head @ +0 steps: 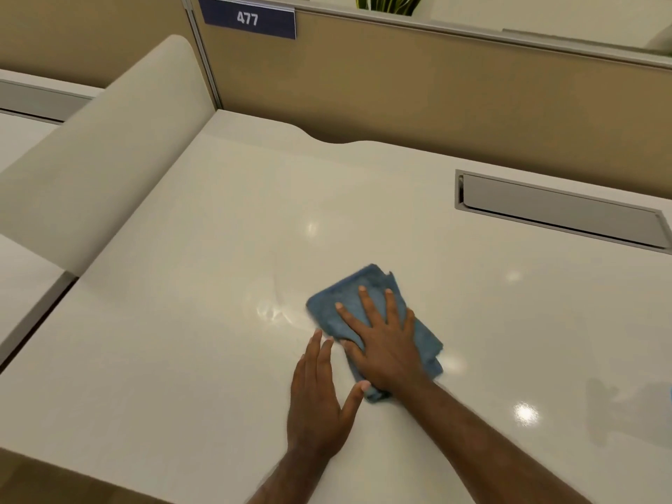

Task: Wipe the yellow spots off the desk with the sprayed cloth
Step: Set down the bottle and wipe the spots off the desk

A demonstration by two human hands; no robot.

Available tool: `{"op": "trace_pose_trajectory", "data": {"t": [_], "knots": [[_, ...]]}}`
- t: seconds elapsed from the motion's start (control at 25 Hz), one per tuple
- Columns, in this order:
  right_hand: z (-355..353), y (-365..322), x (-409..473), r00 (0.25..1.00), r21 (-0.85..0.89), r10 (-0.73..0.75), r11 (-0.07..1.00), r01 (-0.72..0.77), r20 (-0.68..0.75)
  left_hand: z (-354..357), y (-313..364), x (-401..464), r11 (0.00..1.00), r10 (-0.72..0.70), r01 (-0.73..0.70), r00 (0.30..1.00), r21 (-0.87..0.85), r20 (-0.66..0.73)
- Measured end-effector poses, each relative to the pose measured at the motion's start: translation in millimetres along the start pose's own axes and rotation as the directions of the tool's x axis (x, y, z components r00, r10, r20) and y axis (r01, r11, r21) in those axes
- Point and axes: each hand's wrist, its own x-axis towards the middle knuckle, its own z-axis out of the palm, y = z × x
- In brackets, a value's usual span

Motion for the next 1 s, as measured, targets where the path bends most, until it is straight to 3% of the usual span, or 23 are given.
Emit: {"op": "trace_pose_trajectory", "data": {"t": [0.2, 0.36, 0.44, 0.52, 0.68, 0.84, 1.0], "knots": [[-5, -44, 91, 0.972, -0.024, -0.22, 0.975, 0.223, 0.077, 3, -3, 1, 0.999, -0.036, 0.036, 0.999, -0.006, -0.006], [-9, -66, 132, 0.878, -0.067, -0.463, 0.878, 0.473, 0.123, 6, -4, 2, 0.997, -0.079, 0.079, 0.997, 0.004, 0.027], [-10, -67, 151, 0.854, -0.1, -0.507, 0.849, 0.518, 0.121, 6, -6, 2, 0.995, -0.098, 0.098, 0.994, -0.002, 0.044], [-15, -65, 175, 0.908, -0.097, -0.41, 0.903, 0.418, 0.087, 4, -7, 1, 0.995, -0.096, 0.097, 0.994, -0.018, 0.044], [-33, -49, 211, 0.993, -0.064, -0.082, 0.994, 0.087, 0.084, 1, -4, 0, 0.996, -0.092, 0.092, 0.995, 0.0, 0.027], [-34, -12, 205, 0.989, -0.02, 0.147, 0.989, -0.146, 0.035, 4, -6, 1, 0.993, -0.076, 0.069, 0.994, 0.093, 0.077], [-42, 53, 166, 0.928, 0.036, 0.373, 0.927, -0.373, 0.008, 5, -6, 2, 0.99, -0.023, 0.007, 0.993, 0.144, 0.112]]}}
